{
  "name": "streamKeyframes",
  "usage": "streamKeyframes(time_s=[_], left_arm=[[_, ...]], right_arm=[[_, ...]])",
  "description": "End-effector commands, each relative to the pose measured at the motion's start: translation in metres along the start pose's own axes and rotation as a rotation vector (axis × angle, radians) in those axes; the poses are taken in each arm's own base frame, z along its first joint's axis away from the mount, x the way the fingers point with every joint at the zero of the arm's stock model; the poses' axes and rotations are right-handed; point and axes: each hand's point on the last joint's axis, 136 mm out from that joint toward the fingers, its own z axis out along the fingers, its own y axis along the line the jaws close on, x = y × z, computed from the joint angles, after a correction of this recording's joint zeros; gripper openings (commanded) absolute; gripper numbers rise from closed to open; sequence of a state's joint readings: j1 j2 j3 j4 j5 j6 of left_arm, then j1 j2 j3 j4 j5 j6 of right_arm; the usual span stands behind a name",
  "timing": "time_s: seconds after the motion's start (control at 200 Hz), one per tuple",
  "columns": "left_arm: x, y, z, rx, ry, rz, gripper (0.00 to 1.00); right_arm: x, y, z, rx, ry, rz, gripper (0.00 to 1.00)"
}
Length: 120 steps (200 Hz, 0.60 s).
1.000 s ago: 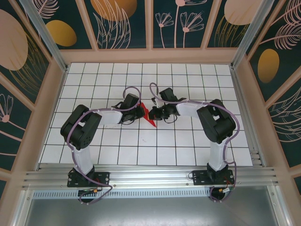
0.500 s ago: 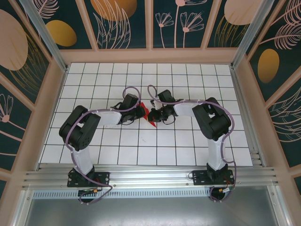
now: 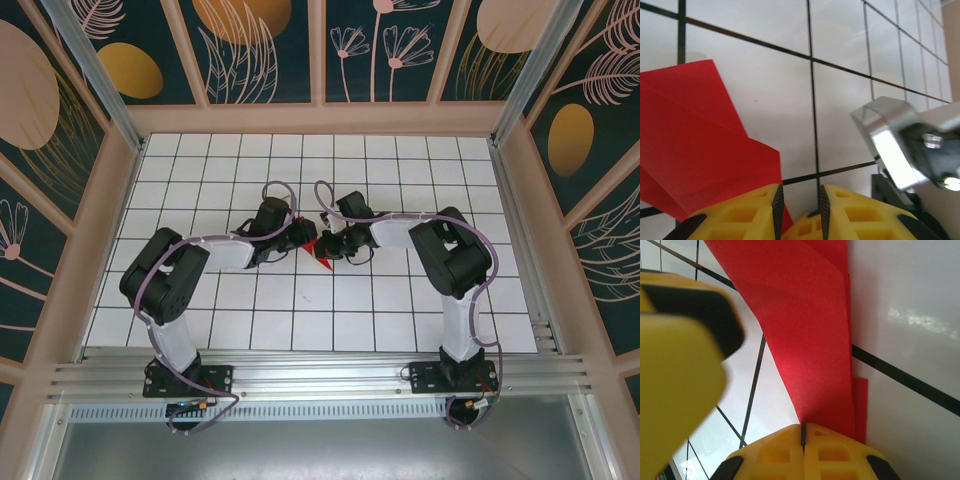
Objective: Fold a paper plane with a square sheet of paper (pick it up from the middle)
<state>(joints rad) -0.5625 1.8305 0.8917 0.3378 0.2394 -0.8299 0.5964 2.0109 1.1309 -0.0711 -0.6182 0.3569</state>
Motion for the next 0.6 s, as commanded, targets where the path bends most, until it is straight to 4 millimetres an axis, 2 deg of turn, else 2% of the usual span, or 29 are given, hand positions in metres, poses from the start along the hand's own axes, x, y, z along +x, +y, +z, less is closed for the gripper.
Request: streamKeyframes(time_s=[0.0,0.27,0.45,0.595], left_arm=[[-0.001,0.018,0.007,-0.08,0.001,0.002,0.28],[-0.002,0.048,0.011,-0.21,-0.02,-0.009,0.28],[-0.011,0.068,0.006,-0.286,-0.063,-0.041,0.28],[-0.02,0.075,0.002,-0.293,-0.093,-0.055,0.3]], right_arm=[[0.04,-0.034,0.012,0.103,0.104,0.085,0.02],[0.048,-0.039,0.012,0.116,0.123,0.09,0.02],[0.058,-0.047,0.013,0.139,0.143,0.101,0.02],[0.065,-0.053,0.013,0.152,0.158,0.109,0.01]])
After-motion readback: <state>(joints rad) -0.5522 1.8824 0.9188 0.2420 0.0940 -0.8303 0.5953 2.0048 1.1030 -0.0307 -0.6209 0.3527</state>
